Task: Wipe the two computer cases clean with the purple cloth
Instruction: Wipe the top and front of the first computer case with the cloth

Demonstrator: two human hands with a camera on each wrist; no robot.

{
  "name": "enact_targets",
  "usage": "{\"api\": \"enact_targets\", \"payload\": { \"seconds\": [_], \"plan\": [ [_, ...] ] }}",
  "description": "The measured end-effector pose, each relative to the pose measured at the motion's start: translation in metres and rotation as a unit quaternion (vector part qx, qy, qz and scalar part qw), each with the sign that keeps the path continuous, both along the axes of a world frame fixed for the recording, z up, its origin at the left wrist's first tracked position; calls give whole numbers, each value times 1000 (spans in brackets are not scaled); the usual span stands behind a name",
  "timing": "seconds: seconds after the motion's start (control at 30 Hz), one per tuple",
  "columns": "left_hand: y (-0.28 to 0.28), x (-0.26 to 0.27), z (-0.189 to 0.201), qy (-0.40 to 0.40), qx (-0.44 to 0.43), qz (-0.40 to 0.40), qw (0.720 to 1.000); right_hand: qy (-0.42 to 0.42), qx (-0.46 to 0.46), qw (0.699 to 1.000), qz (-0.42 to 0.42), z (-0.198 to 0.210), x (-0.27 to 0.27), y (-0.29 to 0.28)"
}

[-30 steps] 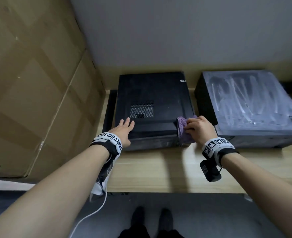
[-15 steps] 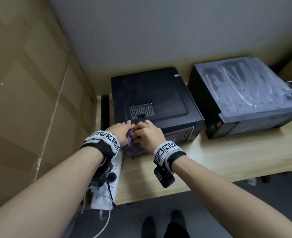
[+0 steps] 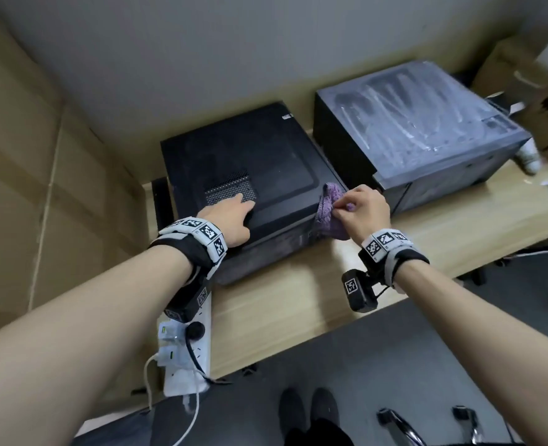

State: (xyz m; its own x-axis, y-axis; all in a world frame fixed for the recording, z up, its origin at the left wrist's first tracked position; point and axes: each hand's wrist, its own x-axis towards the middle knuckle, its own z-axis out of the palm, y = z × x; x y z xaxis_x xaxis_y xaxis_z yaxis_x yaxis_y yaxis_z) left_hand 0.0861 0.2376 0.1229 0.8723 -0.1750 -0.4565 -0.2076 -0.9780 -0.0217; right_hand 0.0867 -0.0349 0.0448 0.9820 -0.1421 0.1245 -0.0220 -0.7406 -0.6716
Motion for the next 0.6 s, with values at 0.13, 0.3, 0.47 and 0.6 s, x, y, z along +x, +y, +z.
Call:
{"api": "enact_targets", "payload": {
  "seconds": [0.13, 0.3, 0.47, 0.6],
  "plan": [
    [-22, 23, -11, -25, -46, 7, 999, 26, 203, 973, -107, -24, -32, -1],
    [-30, 32, -29, 34, -13, -31, 999, 39, 352, 926, -127, -45, -49, 31],
    [-24, 40, -35, -2, 8, -76, 997, 1, 389, 912, -131, -55, -48, 78],
    [-21, 38, -38, -17, 11, -82, 996, -2, 340, 930, -138, -75, -54, 108]
  ]
}}
